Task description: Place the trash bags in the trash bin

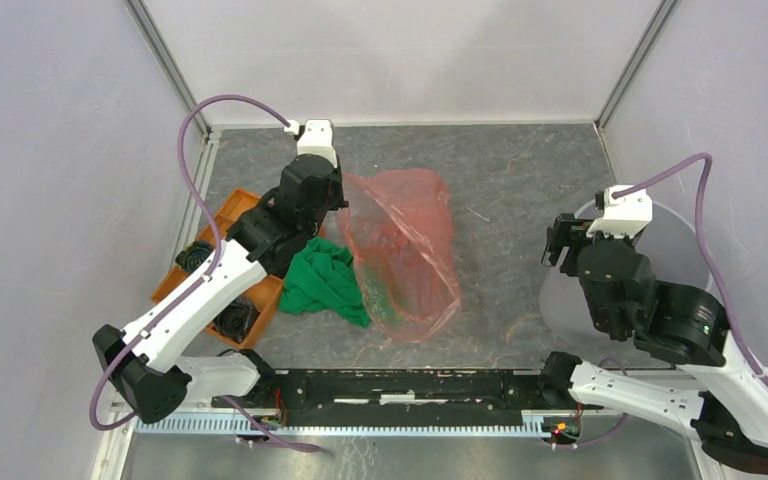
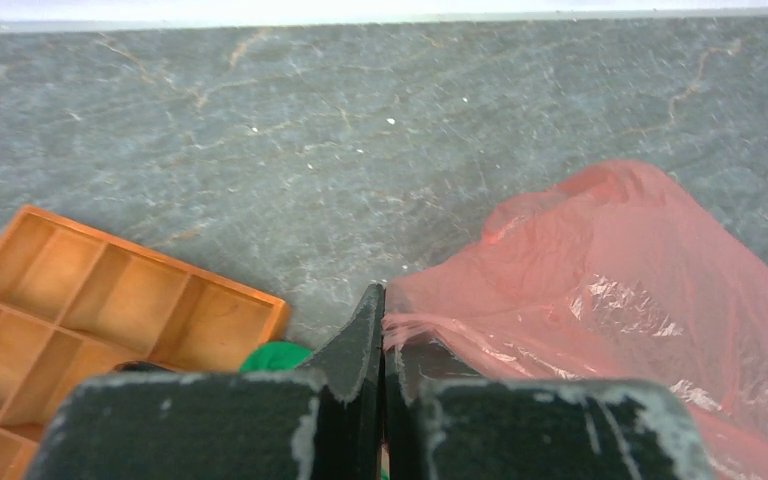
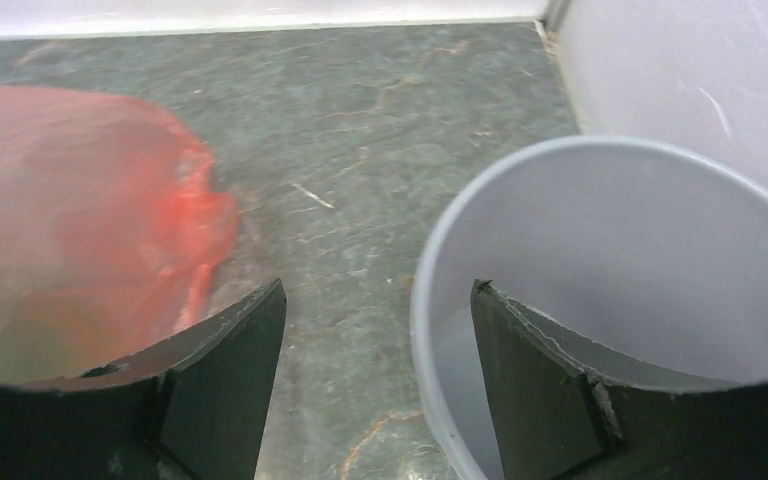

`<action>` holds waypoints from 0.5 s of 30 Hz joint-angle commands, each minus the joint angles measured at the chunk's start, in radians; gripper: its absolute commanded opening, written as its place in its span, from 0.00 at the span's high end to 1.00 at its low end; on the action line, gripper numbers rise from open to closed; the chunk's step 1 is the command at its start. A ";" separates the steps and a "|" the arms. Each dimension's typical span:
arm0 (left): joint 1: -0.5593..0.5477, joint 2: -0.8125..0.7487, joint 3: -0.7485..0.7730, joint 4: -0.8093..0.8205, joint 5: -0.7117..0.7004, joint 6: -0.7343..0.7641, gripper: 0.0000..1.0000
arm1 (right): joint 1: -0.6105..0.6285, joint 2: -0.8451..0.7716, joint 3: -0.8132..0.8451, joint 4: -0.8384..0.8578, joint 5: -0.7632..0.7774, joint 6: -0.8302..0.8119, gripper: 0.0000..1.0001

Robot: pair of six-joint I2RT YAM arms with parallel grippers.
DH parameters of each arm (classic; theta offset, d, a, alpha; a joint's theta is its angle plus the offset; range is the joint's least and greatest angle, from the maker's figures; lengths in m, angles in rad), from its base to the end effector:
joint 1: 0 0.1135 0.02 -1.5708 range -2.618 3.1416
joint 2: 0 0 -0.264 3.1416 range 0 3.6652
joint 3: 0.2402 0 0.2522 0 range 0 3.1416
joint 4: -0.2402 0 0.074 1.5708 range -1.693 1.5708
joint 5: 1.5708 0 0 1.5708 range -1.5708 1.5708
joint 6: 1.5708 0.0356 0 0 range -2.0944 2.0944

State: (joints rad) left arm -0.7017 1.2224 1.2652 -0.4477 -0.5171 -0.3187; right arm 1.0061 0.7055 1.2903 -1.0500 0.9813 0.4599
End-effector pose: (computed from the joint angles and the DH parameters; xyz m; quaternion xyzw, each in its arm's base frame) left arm 0.2164 -0.1599 0.3907 0.0154 0.8191 -0.0736 0.5687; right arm 0.0646 0.0467 0.4279 0.0358 0.7896 0.0119 0.6125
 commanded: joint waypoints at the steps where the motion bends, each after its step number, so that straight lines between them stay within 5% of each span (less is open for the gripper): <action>1: 0.004 -0.068 0.005 0.076 -0.103 0.091 0.98 | 0.001 0.033 -0.023 -0.101 0.215 0.216 0.26; 6: 0.010 -0.122 -0.093 0.164 -0.040 0.081 0.98 | 0.002 0.028 -0.210 0.027 0.181 0.230 0.27; 10: 0.023 -0.121 -0.105 0.171 0.022 0.077 0.98 | -0.013 0.142 -0.219 -0.193 0.317 0.400 0.27; 15: 0.031 -0.127 -0.113 0.170 0.004 0.104 0.98 | -0.195 0.175 -0.254 -0.020 0.209 0.175 0.27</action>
State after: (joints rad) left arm -0.6800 1.1061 1.1603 -0.3351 -0.5133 -0.2882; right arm 0.9203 0.8864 1.0534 -1.1515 1.1942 0.7269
